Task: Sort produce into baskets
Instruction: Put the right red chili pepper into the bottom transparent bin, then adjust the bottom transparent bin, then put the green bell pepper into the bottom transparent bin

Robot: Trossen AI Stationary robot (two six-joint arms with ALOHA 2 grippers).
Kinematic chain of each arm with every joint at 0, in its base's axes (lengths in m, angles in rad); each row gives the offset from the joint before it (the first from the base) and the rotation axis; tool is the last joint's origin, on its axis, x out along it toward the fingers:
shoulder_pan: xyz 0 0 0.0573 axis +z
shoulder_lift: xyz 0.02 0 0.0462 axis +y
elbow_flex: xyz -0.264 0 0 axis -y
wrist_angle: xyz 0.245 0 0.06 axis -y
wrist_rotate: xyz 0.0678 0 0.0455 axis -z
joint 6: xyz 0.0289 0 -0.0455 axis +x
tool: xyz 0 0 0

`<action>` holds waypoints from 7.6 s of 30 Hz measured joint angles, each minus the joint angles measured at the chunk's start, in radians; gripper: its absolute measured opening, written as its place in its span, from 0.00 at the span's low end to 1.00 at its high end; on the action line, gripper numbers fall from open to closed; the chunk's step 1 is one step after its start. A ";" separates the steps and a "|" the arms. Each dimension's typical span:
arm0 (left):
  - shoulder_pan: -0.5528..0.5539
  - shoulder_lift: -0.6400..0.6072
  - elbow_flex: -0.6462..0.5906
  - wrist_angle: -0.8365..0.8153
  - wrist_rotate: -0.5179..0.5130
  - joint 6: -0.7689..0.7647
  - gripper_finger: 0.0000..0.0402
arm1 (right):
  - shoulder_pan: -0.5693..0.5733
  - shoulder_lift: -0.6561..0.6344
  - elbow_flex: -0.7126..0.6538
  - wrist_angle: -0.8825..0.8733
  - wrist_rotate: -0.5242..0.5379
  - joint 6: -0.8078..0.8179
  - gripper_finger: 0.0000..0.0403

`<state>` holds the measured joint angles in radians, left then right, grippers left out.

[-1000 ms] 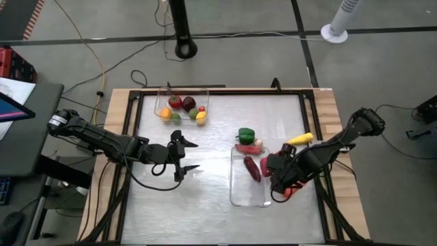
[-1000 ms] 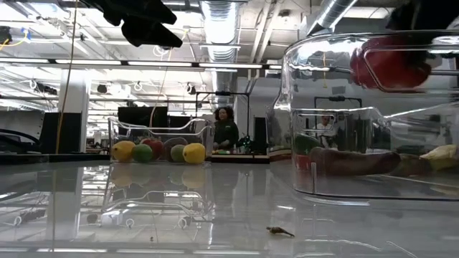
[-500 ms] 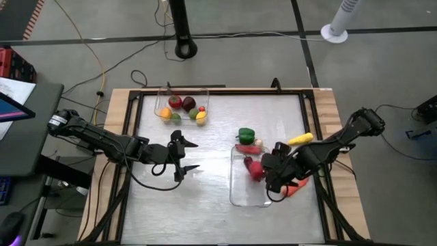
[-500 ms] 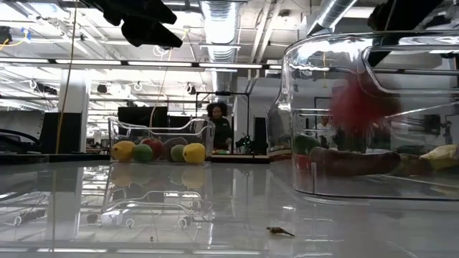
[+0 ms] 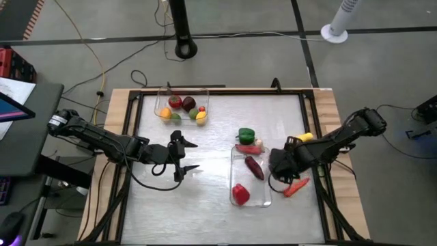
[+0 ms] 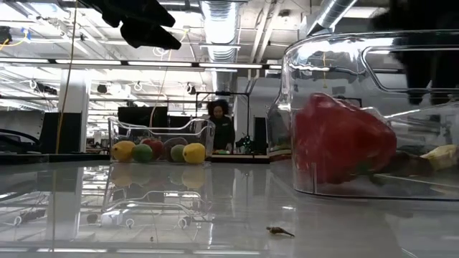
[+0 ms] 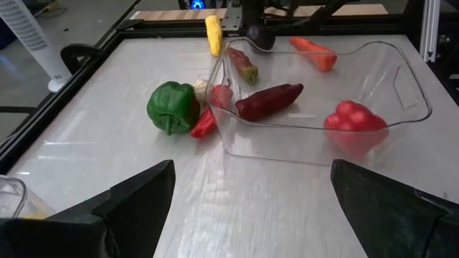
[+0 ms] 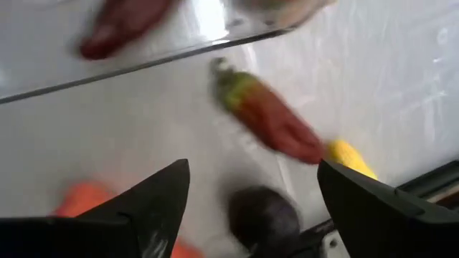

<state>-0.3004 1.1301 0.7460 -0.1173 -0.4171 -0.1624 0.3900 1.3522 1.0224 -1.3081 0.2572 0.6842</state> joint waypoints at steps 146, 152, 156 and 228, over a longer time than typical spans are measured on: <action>-0.047 0.174 0.108 -0.063 0.105 0.117 0.90 | -0.113 0.008 0.134 -0.013 0.123 -0.008 0.37; -0.034 0.169 -0.008 0.017 0.135 0.062 0.90 | -0.050 0.008 0.217 0.082 0.169 -0.049 0.37; -0.034 0.169 -0.032 0.039 0.172 0.054 0.90 | -0.027 0.008 0.227 0.229 0.168 -0.125 0.37; 0.015 0.298 -0.038 0.427 0.367 0.199 0.90 | -0.647 -0.007 0.093 0.182 0.085 -0.504 0.71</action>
<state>-0.2859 1.4278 0.7078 0.3098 -0.0498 0.0364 -0.2570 1.3453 1.1152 -1.1261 0.3421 0.1801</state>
